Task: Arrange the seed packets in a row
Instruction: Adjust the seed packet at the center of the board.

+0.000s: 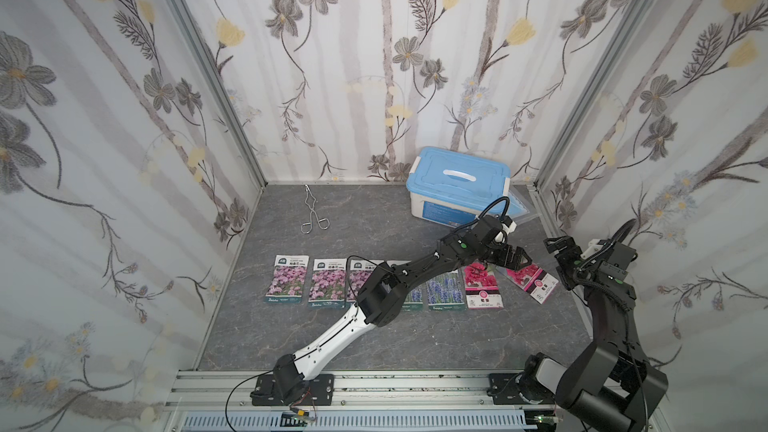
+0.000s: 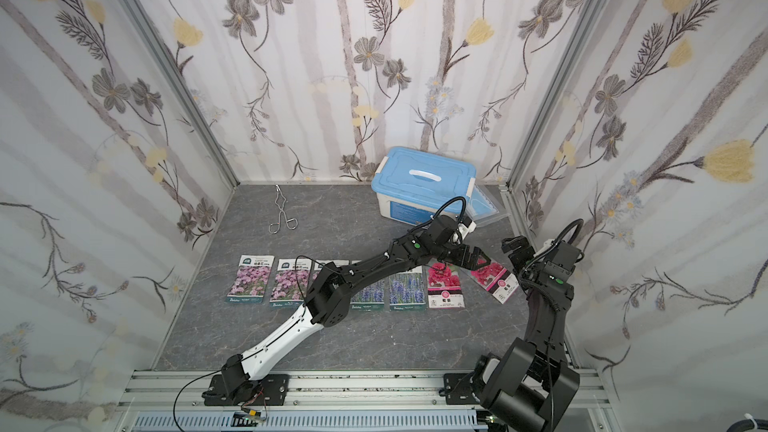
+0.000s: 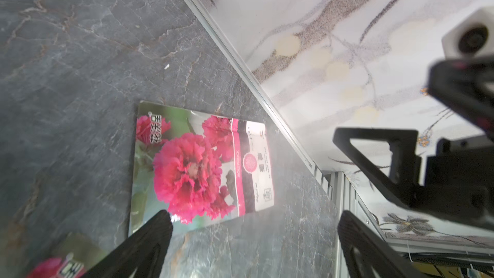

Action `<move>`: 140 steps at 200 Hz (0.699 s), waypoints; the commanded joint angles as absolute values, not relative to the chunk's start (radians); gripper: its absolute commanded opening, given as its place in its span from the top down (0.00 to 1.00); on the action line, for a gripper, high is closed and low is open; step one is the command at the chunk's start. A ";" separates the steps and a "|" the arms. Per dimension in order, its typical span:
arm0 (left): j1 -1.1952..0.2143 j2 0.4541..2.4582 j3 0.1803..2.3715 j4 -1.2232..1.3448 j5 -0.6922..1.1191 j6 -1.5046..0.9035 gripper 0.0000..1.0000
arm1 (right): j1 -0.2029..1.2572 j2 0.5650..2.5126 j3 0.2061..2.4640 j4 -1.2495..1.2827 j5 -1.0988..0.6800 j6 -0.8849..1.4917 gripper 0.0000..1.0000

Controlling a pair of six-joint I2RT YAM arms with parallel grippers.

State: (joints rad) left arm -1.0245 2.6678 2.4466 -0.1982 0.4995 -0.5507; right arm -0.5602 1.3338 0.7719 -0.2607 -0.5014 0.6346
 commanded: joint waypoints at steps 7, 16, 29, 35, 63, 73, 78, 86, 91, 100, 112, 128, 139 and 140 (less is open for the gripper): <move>-1.028 2.461 2.244 -0.125 0.477 -0.513 0.00 | -0.561 1.416 0.802 -0.219 -0.466 0.594 0.00; -1.029 2.406 2.170 -0.110 0.467 -0.512 0.00 | -0.560 1.442 0.803 -0.202 -0.450 0.592 0.00; -1.033 2.341 2.089 -0.096 0.458 -0.514 0.00 | -0.564 1.479 0.808 -0.186 -0.431 0.590 0.00; -1.037 2.314 2.059 -0.091 0.455 -0.514 0.00 | -0.565 1.496 0.811 -0.178 -0.424 0.591 0.00; -1.052 2.227 1.934 -0.061 0.445 -0.520 0.00 | -0.576 1.568 0.827 -0.163 -0.397 0.586 0.00; -1.057 2.205 1.904 -0.052 0.446 -0.522 0.00 | -0.576 1.579 0.829 -0.160 -0.349 0.577 0.00; -1.061 2.197 1.890 -0.047 0.446 -0.522 0.00 | -0.576 1.582 0.828 -0.156 -0.326 0.575 0.00; -1.065 2.183 1.873 -0.038 0.449 -0.520 0.00 | -0.576 1.586 0.827 -0.145 -0.294 0.568 0.00; -1.067 2.177 1.864 -0.033 0.451 -0.521 0.00 | -0.576 1.589 0.827 -0.138 -0.277 0.562 0.00; -1.072 2.167 1.851 -0.023 0.452 -0.520 0.00 | -0.576 1.590 0.832 -0.129 -0.256 0.546 0.00; -1.078 2.157 1.834 -0.011 0.457 -0.520 0.00 | -0.565 1.621 0.843 -0.128 -0.209 0.514 0.00; -1.080 2.151 1.816 -0.003 0.463 -0.518 0.00 | -0.547 1.629 0.859 -0.135 -0.161 0.466 0.00; -1.080 2.150 1.807 0.007 0.468 -0.520 0.00 | -0.532 1.630 0.859 -0.128 -0.131 0.441 0.00; -1.080 2.150 1.805 0.008 0.469 -0.520 0.00 | -0.530 1.630 0.858 -0.128 -0.131 0.439 0.00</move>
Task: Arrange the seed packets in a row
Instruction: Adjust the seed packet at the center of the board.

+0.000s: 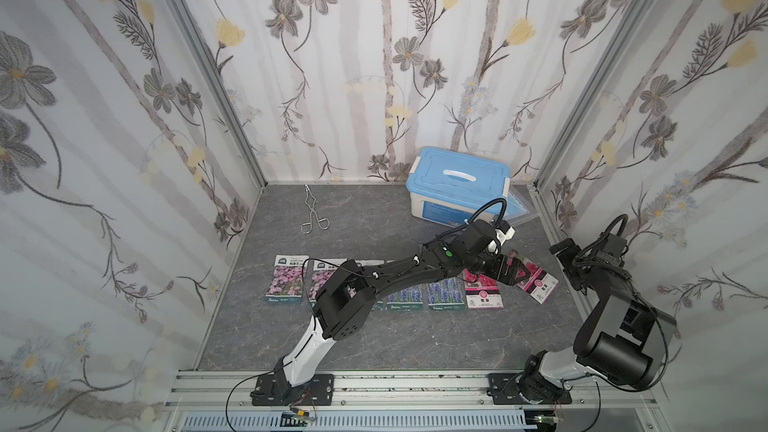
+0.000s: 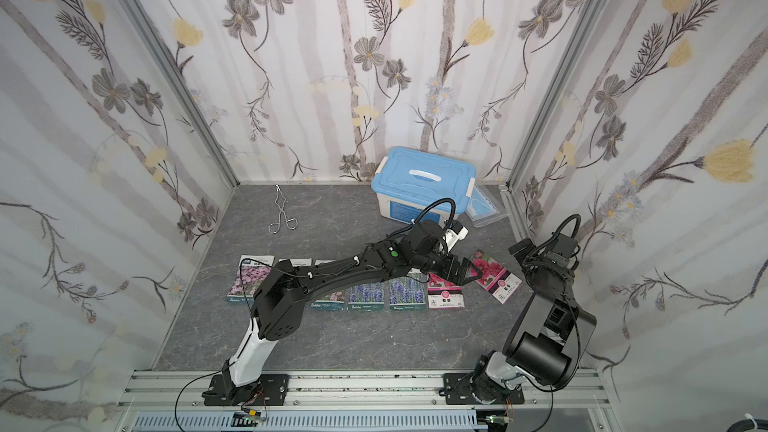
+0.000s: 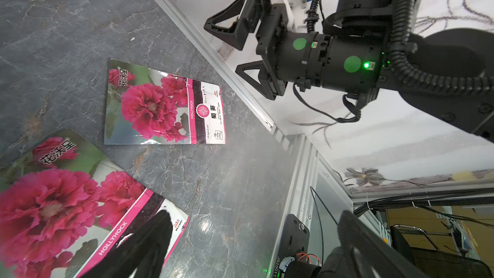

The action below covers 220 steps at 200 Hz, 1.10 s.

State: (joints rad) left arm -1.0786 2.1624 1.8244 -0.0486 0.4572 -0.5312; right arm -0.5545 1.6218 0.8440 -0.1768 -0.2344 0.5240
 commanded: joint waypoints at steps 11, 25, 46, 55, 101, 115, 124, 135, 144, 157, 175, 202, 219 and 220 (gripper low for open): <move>-1.080 2.151 1.800 0.015 0.478 -0.522 0.00 | -0.514 1.638 0.857 -0.120 -0.123 0.419 0.00; -1.080 2.148 1.789 0.025 0.487 -0.526 0.00 | -0.491 1.667 0.873 -0.127 -0.126 0.403 0.00; -1.080 2.138 1.769 0.033 0.491 -0.521 0.00 | -0.466 1.713 0.887 -0.142 -0.102 0.392 0.00; -1.080 2.135 1.761 0.039 0.492 -0.522 0.00 | -0.463 1.729 0.883 -0.135 -0.110 0.392 0.00; -1.081 2.128 1.725 0.071 0.505 -0.538 0.00 | -0.459 1.791 0.884 -0.125 -0.136 0.397 0.00; -1.081 2.127 1.718 0.080 0.508 -0.542 0.00 | -0.458 1.807 0.885 -0.130 -0.136 0.399 0.00; -1.081 2.128 1.718 0.082 0.507 -0.545 0.00 | -0.457 1.814 0.884 -0.132 -0.141 0.401 0.00; -1.081 2.128 1.717 0.084 0.508 -0.547 0.00 | -0.455 1.816 0.876 -0.129 -0.149 0.404 0.00; -1.083 2.128 1.717 0.085 0.509 -0.547 0.00 | -0.453 1.816 0.872 -0.131 -0.147 0.406 0.00; -1.085 2.128 1.715 0.087 0.509 -0.548 0.00 | -0.453 1.807 0.863 -0.130 -0.143 0.408 0.00; -1.086 2.127 1.713 0.089 0.509 -0.551 0.00 | -0.453 1.801 0.859 -0.141 -0.142 0.410 0.00; -1.089 2.119 1.705 0.096 0.510 -0.555 0.00 | -0.453 1.797 0.859 -0.166 -0.141 0.413 0.00; -1.091 2.112 1.700 0.095 0.507 -0.552 0.00 | -0.453 1.784 0.847 -0.174 -0.150 0.415 0.00; -1.091 2.111 1.700 0.095 0.507 -0.552 0.00 | -0.452 1.782 0.847 -0.174 -0.151 0.415 0.00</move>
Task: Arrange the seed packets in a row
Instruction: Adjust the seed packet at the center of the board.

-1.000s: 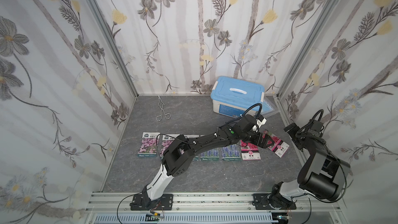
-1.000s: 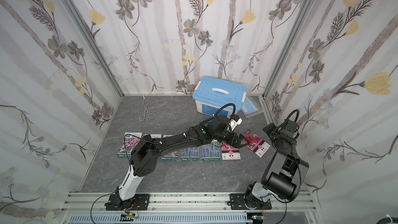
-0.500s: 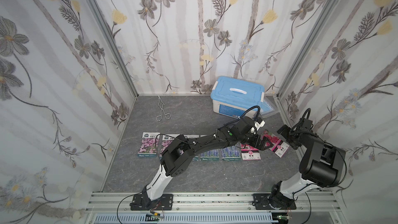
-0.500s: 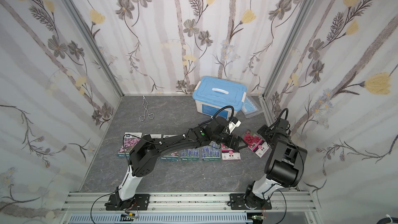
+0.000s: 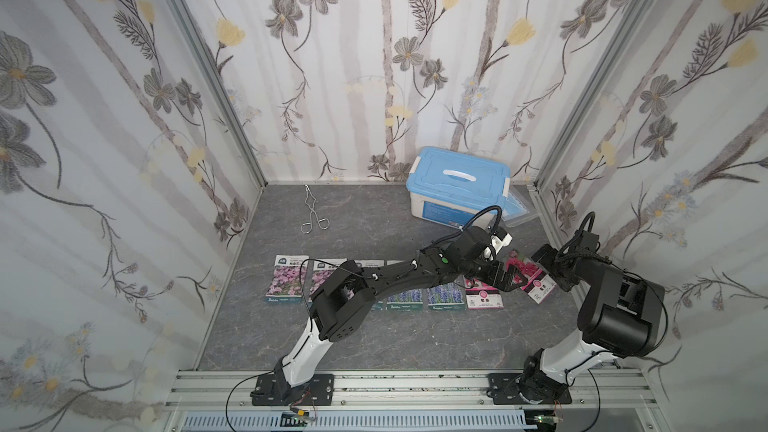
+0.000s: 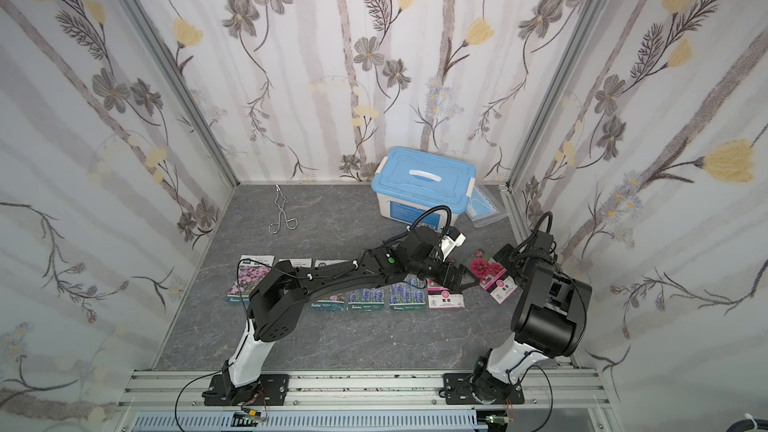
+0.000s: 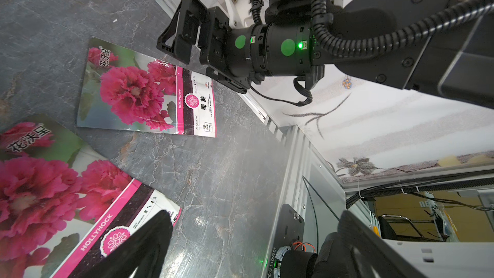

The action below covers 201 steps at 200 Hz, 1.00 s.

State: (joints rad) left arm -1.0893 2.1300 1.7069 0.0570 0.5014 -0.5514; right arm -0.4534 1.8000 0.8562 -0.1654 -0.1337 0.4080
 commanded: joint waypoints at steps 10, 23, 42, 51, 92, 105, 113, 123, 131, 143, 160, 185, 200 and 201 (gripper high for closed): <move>-1.092 2.109 1.698 0.095 0.506 -0.553 0.00 | -0.450 1.767 0.837 -0.177 -0.155 0.416 0.00; -1.095 2.105 1.697 0.095 0.506 -0.554 0.00 | -0.451 1.751 0.826 -0.184 -0.148 0.414 0.00; -1.098 2.099 1.692 0.101 0.503 -0.554 0.00 | -0.449 1.735 0.818 -0.198 -0.146 0.410 0.00; -1.100 2.099 1.689 0.106 0.503 -0.554 0.00 | -0.447 1.727 0.810 -0.202 -0.150 0.411 0.00; -1.110 2.089 1.674 0.121 0.503 -0.558 0.00 | -0.444 1.693 0.779 -0.219 -0.158 0.410 0.00; -1.111 2.088 1.671 0.123 0.502 -0.557 0.00 | -0.444 1.686 0.773 -0.230 -0.162 0.413 0.00; -1.113 2.086 1.671 0.123 0.502 -0.559 0.00 | -0.444 1.682 0.772 -0.237 -0.170 0.414 0.00; -1.115 2.086 1.669 0.126 0.502 -0.559 0.00 | -0.443 1.678 0.767 -0.242 -0.181 0.413 0.00; -1.116 2.084 1.668 0.128 0.501 -0.558 0.00 | -0.442 1.675 0.767 -0.252 -0.179 0.411 0.00; -1.115 2.080 1.661 0.137 0.499 -0.563 0.00 | -0.440 1.670 0.764 -0.263 -0.172 0.409 0.00; -1.117 2.079 1.656 0.145 0.497 -0.568 0.00 | -0.437 1.666 0.756 -0.275 -0.177 0.408 0.00; -1.118 2.081 1.655 0.150 0.494 -0.571 0.00 | -0.432 1.650 0.719 -0.281 -0.188 0.415 0.00; -1.119 2.083 1.655 0.153 0.494 -0.573 0.00 | -0.431 1.639 0.705 -0.289 -0.207 0.417 0.00; -1.120 2.083 1.655 0.153 0.494 -0.574 0.00 | -0.431 1.637 0.705 -0.290 -0.207 0.417 0.00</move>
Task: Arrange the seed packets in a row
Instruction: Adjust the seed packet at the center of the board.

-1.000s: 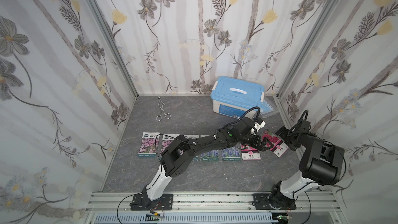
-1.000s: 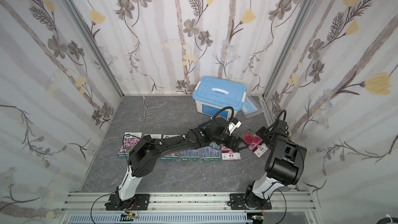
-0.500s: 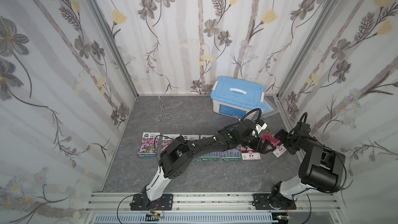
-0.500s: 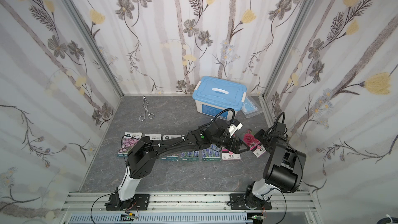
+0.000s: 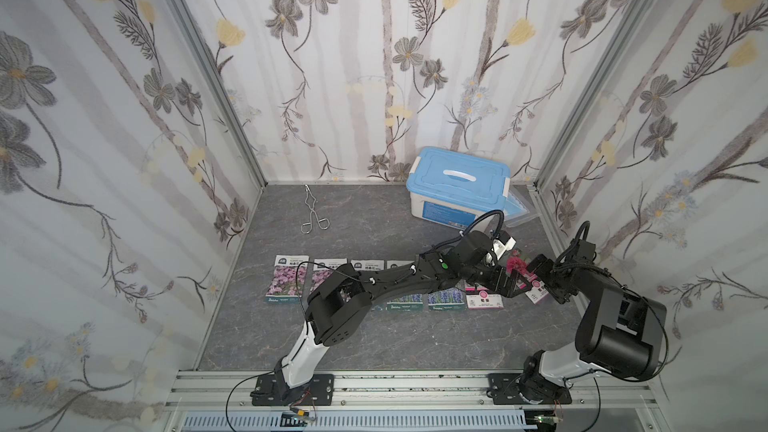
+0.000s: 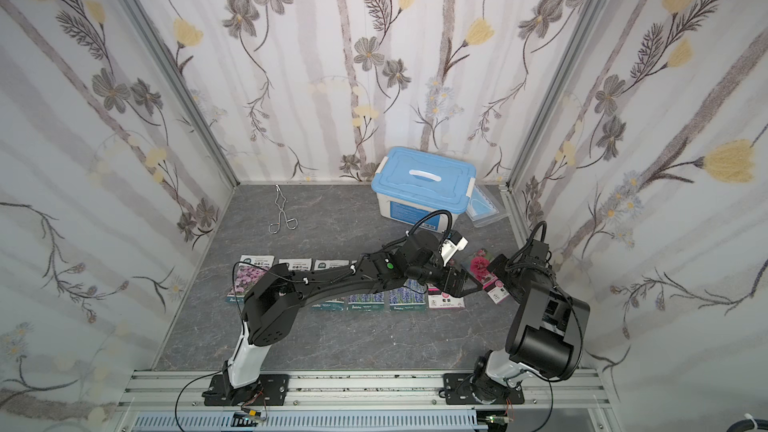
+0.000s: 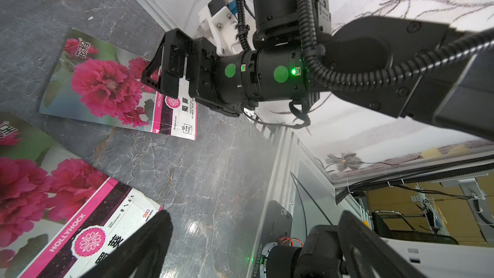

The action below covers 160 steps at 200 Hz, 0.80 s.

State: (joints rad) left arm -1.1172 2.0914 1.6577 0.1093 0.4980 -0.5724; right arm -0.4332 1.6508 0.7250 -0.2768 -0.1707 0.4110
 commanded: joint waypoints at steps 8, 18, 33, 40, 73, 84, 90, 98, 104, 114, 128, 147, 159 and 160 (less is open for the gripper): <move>-1.121 2.085 1.655 0.156 0.491 -0.575 0.00 | -0.427 1.623 0.694 -0.293 -0.217 0.419 0.00; -1.121 2.087 1.656 0.157 0.491 -0.576 0.00 | -0.426 1.604 0.680 -0.299 -0.233 0.419 0.00; -1.121 2.093 1.657 0.161 0.491 -0.578 0.00 | -0.425 1.545 0.673 -0.316 -0.253 0.419 0.00; -1.121 2.094 1.659 0.161 0.492 -0.578 0.00 | -0.425 1.521 0.679 -0.331 -0.250 0.417 0.00; -1.119 2.106 1.660 0.161 0.495 -0.574 0.00 | -0.428 1.421 0.726 -0.380 -0.281 0.435 0.00; -1.118 2.106 1.658 0.155 0.493 -0.569 0.00 | -0.429 1.411 0.754 -0.394 -0.278 0.436 0.00; -1.117 2.105 1.656 0.152 0.490 -0.565 0.00 | -0.429 1.412 0.781 -0.400 -0.277 0.434 0.00; -1.114 2.105 1.650 0.152 0.484 -0.563 0.00 | -0.430 1.423 0.801 -0.400 -0.276 0.431 0.00; -1.110 2.103 1.645 0.151 0.479 -0.563 0.00 | -0.429 1.435 0.814 -0.401 -0.273 0.428 0.00; -1.105 2.099 1.637 0.143 0.471 -0.566 0.00 | -0.429 1.469 0.840 -0.405 -0.266 0.422 0.00; -1.099 2.084 1.625 0.110 0.438 -0.554 0.00 | -0.429 1.519 0.874 -0.408 -0.254 0.411 0.00; -1.101 2.032 1.582 0.080 0.397 -0.523 0.00 | -0.428 1.582 0.931 -0.420 -0.205 0.389 0.00; -1.101 1.992 1.545 0.054 0.368 -0.502 0.00 | -0.427 1.636 0.971 -0.434 -0.179 0.375 0.00; -1.101 1.990 1.542 0.052 0.365 -0.499 0.00 | -0.427 1.640 0.973 -0.435 -0.176 0.374 0.00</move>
